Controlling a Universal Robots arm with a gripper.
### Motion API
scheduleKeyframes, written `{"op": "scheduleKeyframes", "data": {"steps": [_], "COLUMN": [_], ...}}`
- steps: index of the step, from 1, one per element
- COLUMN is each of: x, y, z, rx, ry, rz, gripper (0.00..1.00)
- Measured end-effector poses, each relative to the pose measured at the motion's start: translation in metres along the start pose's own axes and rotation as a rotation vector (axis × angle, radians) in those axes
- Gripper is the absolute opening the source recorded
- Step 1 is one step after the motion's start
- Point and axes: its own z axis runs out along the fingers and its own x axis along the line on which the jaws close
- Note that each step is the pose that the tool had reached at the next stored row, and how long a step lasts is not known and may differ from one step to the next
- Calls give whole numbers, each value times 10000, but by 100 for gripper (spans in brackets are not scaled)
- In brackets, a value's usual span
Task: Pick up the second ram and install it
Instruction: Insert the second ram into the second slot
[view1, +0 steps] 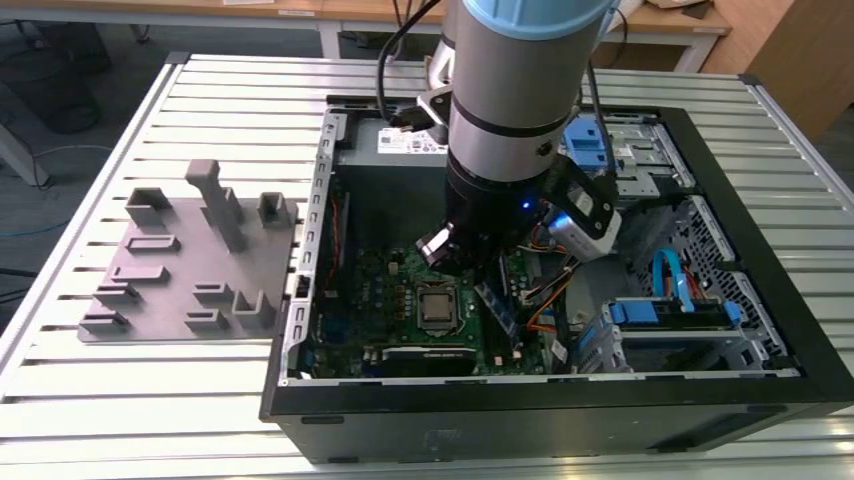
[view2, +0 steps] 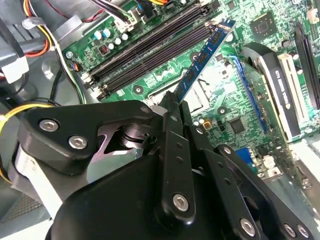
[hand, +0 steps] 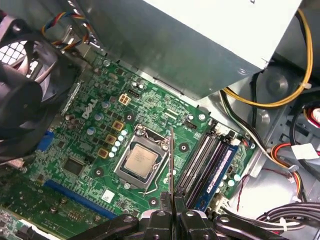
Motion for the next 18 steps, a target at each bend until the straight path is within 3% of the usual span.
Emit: {"op": "scheduleKeyframes", "data": {"steps": [10, 11, 15, 18], "x": [1, 1, 0, 0], "y": [0, 0, 0, 0], "z": [0, 1, 0, 4], "rx": [63, 57, -16, -7], "ry": [6, 22, 231, 229], "rz": [763, 827, 1114, 1485], "gripper": [14, 14, 14, 14]}}
